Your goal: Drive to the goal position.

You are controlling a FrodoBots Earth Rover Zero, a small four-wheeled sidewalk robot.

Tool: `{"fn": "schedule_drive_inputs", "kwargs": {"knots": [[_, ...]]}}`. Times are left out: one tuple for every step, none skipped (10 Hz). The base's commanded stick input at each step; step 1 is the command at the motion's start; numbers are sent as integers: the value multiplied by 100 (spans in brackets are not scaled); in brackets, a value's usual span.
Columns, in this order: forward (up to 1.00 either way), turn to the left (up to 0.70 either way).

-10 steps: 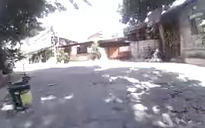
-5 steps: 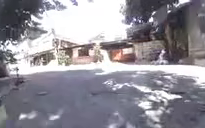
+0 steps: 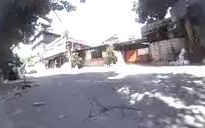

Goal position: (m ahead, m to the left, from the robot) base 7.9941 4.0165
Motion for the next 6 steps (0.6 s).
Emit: {"fn": "schedule_drive_inputs", "kwargs": {"knots": [[100, 0], [100, 0], [100, 1], [100, 3], [100, 3], [100, 3]]}}
